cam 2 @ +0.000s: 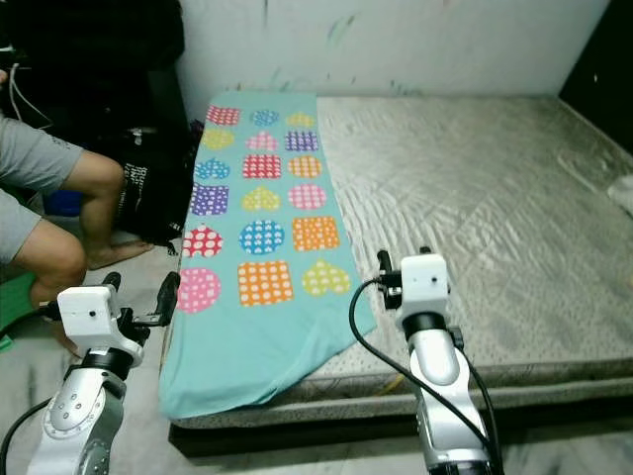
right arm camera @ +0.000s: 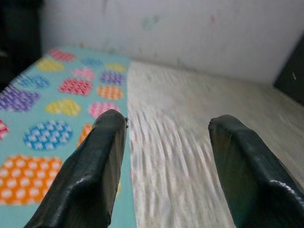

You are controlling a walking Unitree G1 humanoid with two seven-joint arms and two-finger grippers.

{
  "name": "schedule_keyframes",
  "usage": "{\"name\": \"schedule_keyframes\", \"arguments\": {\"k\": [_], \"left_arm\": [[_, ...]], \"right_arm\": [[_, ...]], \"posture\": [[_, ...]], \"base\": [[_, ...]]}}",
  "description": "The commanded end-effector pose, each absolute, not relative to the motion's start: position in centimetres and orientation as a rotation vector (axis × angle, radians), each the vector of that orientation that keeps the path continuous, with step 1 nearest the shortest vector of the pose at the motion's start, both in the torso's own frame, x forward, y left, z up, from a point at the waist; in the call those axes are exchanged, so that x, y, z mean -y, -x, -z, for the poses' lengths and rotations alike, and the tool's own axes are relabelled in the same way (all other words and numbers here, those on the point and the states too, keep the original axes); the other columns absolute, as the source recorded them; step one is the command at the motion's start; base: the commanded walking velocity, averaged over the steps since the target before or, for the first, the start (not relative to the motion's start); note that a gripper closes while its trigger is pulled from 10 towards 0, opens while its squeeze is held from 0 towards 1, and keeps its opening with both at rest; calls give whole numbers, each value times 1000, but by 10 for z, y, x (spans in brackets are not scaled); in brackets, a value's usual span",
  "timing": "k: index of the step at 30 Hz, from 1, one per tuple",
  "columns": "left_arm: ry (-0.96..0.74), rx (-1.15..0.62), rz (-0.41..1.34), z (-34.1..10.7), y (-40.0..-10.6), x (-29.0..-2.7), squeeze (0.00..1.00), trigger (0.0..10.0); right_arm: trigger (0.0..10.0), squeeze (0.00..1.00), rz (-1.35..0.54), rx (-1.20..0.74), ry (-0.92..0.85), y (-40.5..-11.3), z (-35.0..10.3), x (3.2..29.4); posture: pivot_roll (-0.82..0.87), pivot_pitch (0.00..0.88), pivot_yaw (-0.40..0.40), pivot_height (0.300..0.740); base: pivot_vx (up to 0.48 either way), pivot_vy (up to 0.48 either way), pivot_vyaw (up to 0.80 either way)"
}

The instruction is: Clean up the room

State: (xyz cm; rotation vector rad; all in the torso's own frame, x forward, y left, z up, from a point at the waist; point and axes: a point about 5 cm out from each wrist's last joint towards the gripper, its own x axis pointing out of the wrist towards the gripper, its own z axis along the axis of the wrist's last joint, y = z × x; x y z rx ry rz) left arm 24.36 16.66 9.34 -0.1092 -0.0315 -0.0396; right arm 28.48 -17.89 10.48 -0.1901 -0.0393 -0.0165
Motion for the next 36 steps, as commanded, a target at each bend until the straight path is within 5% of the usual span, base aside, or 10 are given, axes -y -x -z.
{"name": "schedule_keyframes", "arguments": {"k": [1,36], "left_arm": [[90,37,23,-96,-244,-173,0,10000],[131,59,105,-100,-243,-164,0,10000]], "right_arm": [[10000,0,11,52,183,-286,-107,176],[10000,0,3,47,185,-285,-106,176]], "posture": [[14,52,15,740],[5,60,17,740]], "base": [[0,255,0],[56,0,-210]]}}
